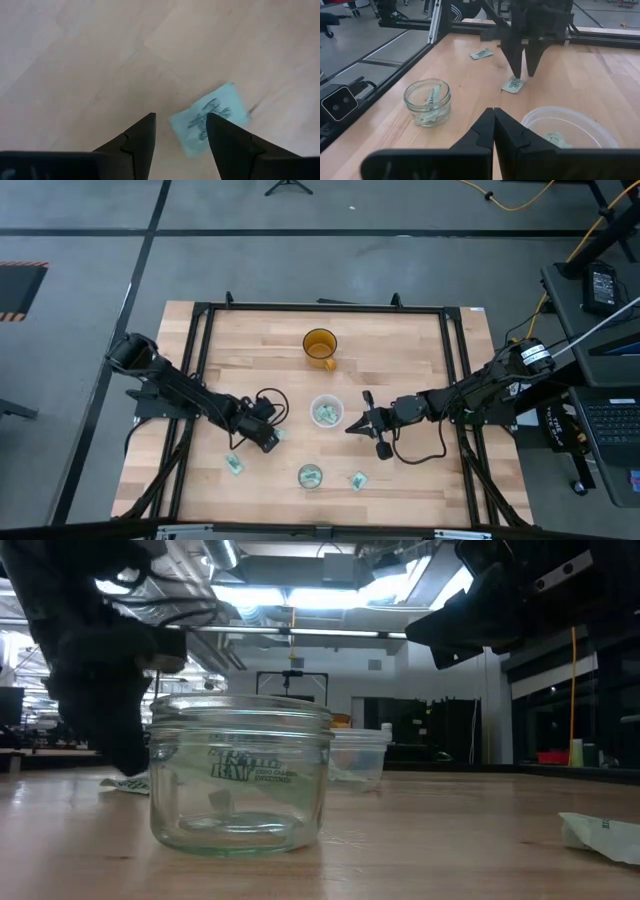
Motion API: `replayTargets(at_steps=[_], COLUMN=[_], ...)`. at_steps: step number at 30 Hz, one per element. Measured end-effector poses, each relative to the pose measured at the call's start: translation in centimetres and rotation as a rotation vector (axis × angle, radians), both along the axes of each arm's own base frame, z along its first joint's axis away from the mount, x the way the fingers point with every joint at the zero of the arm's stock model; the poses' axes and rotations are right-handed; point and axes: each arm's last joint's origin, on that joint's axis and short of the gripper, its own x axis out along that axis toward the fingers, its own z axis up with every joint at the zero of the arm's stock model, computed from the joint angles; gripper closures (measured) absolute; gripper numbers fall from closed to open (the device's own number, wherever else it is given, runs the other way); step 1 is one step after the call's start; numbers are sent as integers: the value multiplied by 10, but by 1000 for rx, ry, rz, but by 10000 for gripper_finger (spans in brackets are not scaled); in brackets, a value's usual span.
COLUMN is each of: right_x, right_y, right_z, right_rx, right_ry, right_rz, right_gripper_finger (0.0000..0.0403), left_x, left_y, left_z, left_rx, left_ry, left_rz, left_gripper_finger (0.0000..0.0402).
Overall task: Pick and place Stevia / Truvia into bins
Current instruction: Put the stevia packet into the transparent glass container
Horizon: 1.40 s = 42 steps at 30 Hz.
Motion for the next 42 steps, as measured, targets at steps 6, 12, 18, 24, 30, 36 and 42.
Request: replayTargets(at_steps=[6,12,18,24,30,36,42], right_x=[0,0,0,-1,-1,-1,-1], right_y=[0,0,0,-1,-1,-1,-1], right_z=[0,-1,-2,-3,-3,-3,-3], right_rx=[-1,-3,-10,-17,-16,5,6], right_ry=[2,8,15,26,26,31,31], right_rz=[0,-1,-8,-19,-19,-25,-26], right_gripper_finger=[391,391,391,391,391,391,391], left_x=[3,4,1,0,0,-4,-8], left_y=[-2,-2,-5,-11,-11,-10,-5], left_z=[-17,-18,-16,-16,-12,1,20], left_rx=[34,25,8,34,27,15,98], left_ry=[70,61,72,86,64,30,-53], left_rz=[0,-4,-50,-186,-211,-243,-250], left_gripper_finger=[233,241,304,386,397,398,398])
